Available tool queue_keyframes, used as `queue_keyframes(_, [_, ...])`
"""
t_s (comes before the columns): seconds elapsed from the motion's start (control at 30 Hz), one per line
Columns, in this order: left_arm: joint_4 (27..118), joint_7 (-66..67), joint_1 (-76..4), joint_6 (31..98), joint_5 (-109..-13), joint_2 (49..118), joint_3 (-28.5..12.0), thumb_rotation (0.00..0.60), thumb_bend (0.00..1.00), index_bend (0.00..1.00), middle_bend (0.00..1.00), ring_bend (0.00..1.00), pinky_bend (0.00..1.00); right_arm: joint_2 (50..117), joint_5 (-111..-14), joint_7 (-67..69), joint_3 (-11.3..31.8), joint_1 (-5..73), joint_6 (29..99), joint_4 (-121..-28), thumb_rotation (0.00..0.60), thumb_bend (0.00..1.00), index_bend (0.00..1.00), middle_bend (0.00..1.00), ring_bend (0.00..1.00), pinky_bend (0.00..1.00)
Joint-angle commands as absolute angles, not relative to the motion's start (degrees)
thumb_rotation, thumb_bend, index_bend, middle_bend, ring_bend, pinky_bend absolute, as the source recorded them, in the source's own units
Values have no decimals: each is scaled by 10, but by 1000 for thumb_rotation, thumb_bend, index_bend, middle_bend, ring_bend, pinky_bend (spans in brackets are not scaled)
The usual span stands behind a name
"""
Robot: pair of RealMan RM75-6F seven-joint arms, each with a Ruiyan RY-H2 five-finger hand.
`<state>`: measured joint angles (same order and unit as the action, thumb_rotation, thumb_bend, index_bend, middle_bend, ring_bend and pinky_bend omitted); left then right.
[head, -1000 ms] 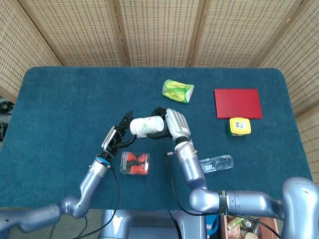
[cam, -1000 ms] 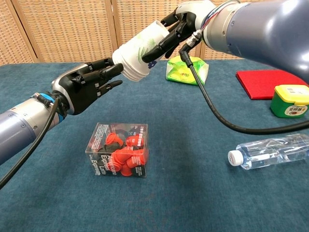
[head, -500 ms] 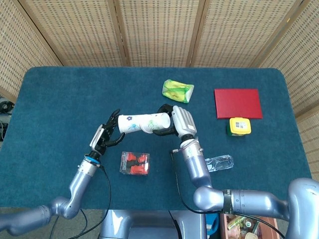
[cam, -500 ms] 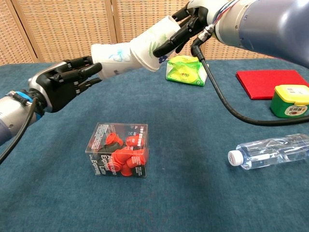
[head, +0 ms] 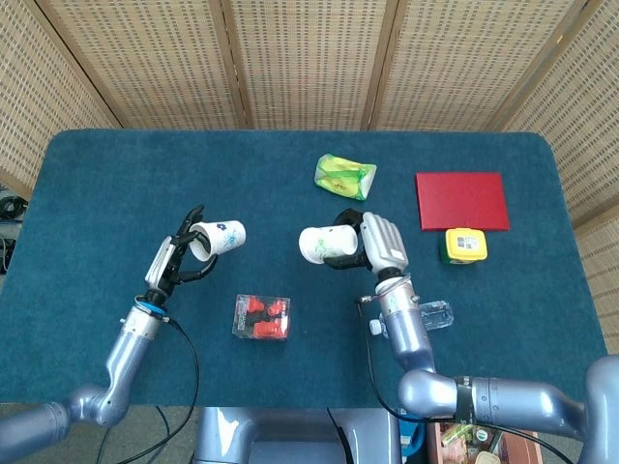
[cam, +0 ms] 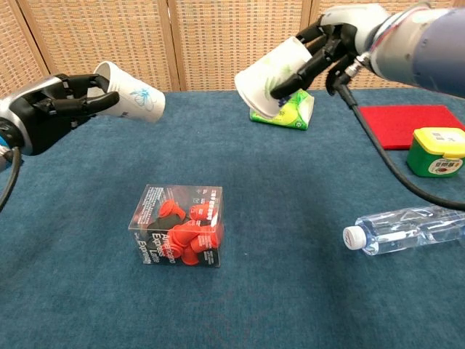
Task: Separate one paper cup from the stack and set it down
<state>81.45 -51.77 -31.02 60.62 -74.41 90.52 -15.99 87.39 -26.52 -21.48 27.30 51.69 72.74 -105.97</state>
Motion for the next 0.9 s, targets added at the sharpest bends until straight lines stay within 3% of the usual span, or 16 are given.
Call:
queue_keyframes(0.03, [872,-443,-298,591,-715,845,-153,600,406,664,36,0,0,856,-282,-224,248,500,731,-1071,600,187,783,648,514,745])
queue_keyframes(0.33, [931,-311,-293,555,-654,774,-135,600,407,674,38,0,0,842,-315,-266,181,472,747,-1054,600,187,783,643,514,745])
queue_keyframes(0.67, [955,-150,-299,562,-611,751,-112,600,406,672,27,0,0,842,-386,-279,151,446,775,-1020,600,187,783,591,498,730])
queue_keyframes(0.77, [965,-108,-304,558,-602,745,-102,600,407,600,3,0,0,839,-397,-293,139,438,776,-1011,600,187,767,546,449,685])
queue_keyframes(0.9, [969,-80,-305,565,-597,748,-99,600,407,458,0,0,0,832,-397,-295,135,431,764,-1012,600,187,671,406,296,547])
